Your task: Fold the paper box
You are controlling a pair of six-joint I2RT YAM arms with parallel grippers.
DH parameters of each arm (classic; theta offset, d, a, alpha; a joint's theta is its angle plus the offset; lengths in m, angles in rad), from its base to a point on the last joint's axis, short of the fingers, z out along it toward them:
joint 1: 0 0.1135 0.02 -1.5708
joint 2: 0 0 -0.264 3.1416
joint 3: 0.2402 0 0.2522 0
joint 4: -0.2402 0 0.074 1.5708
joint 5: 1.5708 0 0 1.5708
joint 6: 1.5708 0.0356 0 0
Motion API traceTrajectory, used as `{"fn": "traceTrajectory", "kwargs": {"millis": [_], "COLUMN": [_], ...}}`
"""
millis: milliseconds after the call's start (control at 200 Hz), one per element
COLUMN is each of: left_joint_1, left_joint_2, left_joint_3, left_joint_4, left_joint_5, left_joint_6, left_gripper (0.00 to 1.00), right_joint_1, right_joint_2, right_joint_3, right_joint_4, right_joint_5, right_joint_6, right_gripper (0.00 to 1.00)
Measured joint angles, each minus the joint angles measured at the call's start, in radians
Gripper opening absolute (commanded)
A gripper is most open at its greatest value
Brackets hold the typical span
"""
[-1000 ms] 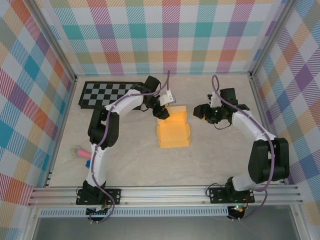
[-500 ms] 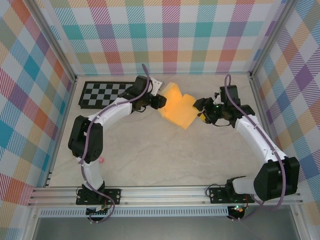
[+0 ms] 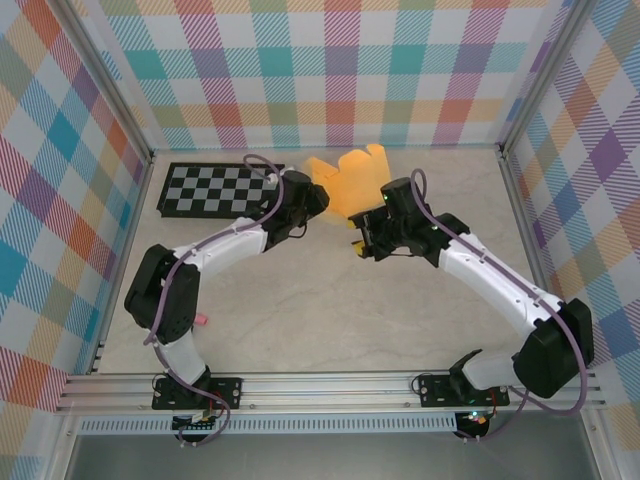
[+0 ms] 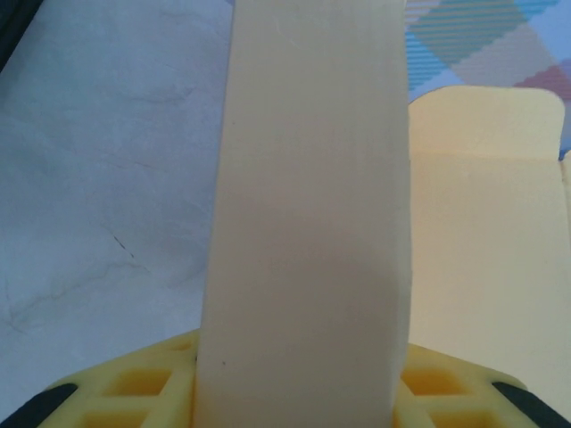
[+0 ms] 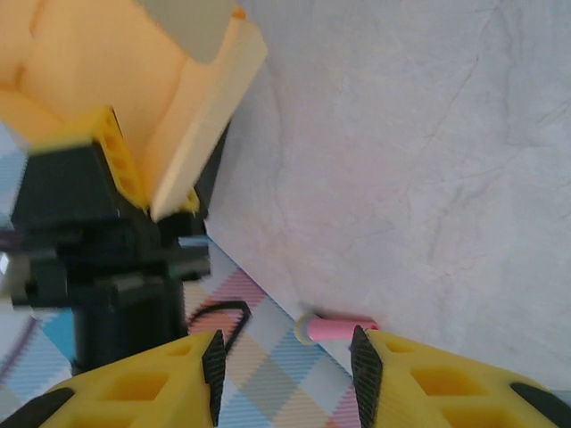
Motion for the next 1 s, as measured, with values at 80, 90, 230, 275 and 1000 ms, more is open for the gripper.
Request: {"fn": "traceTrajectory", "kwargs": {"millis": [80,90,230,275,1000], "left_joint_1": [-0.009,-0.010,-0.024,-0.030,-0.048], "left_joint_2": [-0.024,-0.027,-0.062,-0.070,-0.098], "left_joint_3": [-0.023,-0.025,-0.066,-0.077,-0.150], "left_joint_4": [0.017,0.019,0.066,0.075,0.157], "left_joint_5": [-0.036,-0.040,-0.081,-0.089,-0.123], "left_joint_6": [-0.079,-0.087,-0.190,-0.212,-0.410], "left_gripper": [0.38,0.38,0.38,0.38,0.37], "right_joint_1": [0.000,0.000,0.000,0.000,0.005], "right_joint_2": [0.054,0.063,0.187,0.203,0.323], "right_joint_3": [0.014,0.018,0.077,0.088,0.287], "right_joint_4": [0.012,0.011,0.035,0.045,-0.003], "right_joint_5": [0.023,0.023,0.023,0.028,0.057], "right_joint_6": [0.057,0.066,0.117,0.121,0.113], "right_gripper": [0.43,0.43,0.45,0.46,0.41]}}
